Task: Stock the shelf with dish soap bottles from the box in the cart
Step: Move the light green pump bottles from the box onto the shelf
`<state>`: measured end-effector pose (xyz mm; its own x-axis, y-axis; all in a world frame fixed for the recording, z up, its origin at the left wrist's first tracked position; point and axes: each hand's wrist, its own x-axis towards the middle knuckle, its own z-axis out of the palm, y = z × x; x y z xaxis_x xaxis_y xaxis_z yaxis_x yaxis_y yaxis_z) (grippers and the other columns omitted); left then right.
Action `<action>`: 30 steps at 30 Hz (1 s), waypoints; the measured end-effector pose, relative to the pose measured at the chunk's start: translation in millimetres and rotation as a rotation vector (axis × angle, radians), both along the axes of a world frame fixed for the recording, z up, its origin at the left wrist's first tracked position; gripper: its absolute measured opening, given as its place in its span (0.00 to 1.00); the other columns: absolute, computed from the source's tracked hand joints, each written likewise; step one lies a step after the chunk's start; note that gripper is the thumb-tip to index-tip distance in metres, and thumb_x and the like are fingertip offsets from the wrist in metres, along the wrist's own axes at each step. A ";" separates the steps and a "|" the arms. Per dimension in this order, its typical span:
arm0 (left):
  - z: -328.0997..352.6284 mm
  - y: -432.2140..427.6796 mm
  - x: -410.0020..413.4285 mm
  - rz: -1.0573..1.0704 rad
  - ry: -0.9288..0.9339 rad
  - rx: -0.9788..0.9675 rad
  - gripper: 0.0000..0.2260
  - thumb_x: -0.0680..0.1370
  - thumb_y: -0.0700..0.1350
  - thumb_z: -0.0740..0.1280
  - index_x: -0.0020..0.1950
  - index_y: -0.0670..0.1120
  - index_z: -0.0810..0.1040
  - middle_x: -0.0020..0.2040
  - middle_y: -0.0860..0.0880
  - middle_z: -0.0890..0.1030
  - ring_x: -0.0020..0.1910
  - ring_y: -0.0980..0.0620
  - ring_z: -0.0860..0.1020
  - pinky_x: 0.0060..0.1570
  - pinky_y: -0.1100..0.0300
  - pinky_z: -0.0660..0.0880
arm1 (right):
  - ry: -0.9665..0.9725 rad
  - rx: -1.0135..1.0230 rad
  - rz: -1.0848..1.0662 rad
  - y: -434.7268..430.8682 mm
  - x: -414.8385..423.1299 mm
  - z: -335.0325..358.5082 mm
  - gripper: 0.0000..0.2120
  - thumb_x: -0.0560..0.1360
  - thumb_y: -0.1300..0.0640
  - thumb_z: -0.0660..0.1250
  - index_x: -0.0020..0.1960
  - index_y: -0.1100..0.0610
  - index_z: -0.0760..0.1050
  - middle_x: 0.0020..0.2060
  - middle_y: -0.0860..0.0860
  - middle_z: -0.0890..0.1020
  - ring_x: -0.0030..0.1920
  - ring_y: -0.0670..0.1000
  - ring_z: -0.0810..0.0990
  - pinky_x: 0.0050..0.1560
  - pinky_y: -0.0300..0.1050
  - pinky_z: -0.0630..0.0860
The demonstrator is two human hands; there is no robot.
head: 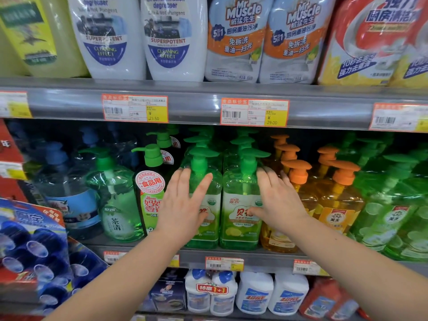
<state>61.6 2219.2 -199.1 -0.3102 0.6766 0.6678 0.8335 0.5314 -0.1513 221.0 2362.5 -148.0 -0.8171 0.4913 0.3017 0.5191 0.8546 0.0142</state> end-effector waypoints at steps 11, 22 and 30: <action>5.2 3.2 5.7 0.048 -0.025 -0.028 0.47 0.53 0.57 0.82 0.68 0.48 0.66 0.59 0.35 0.77 0.59 0.35 0.77 0.55 0.43 0.75 | 0.012 -0.017 -0.010 -2.5 2.4 0.0 0.46 0.71 0.42 0.70 0.76 0.59 0.49 0.74 0.54 0.59 0.75 0.54 0.58 0.76 0.50 0.47; 13.2 -6.3 2.3 -0.036 -0.070 -0.027 0.39 0.58 0.50 0.81 0.66 0.50 0.68 0.56 0.38 0.78 0.56 0.38 0.77 0.52 0.46 0.78 | -0.018 -0.077 -0.015 -6.8 4.9 3.6 0.45 0.73 0.43 0.69 0.77 0.58 0.45 0.75 0.54 0.56 0.73 0.55 0.62 0.73 0.47 0.57; 41.3 -12.6 3.3 -0.063 -0.247 0.044 0.19 0.63 0.43 0.78 0.50 0.41 0.77 0.52 0.43 0.81 0.51 0.41 0.79 0.53 0.49 0.76 | -0.011 -0.137 -0.012 -7.6 7.1 10.8 0.40 0.75 0.39 0.62 0.77 0.57 0.49 0.75 0.53 0.58 0.70 0.54 0.67 0.72 0.50 0.59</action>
